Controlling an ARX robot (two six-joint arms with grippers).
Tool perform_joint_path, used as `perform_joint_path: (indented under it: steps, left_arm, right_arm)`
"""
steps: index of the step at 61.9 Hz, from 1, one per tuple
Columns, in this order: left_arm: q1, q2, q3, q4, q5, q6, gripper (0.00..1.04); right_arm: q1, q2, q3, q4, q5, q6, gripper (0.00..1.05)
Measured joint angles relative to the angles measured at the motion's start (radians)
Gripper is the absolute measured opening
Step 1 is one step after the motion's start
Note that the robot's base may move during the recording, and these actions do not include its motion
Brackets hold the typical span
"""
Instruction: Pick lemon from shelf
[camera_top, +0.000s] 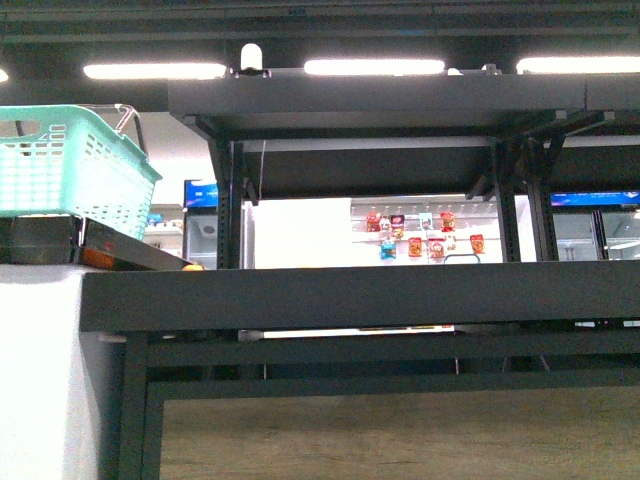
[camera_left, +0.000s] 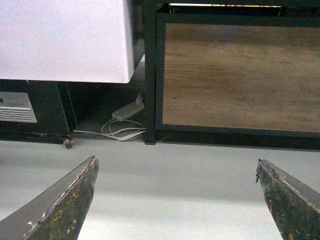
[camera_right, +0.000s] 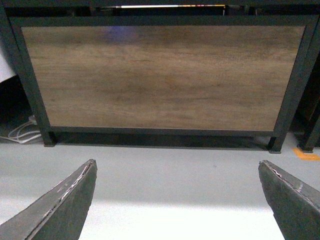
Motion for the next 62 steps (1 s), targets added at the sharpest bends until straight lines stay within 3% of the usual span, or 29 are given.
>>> perform_joint_path:
  steps: [62]
  left_arm:
    - [0.000,-0.001,0.000,0.000,0.001,0.000,0.97]
  right_arm:
    - [0.000,0.000,0.000,0.000,0.000,0.000,0.97]
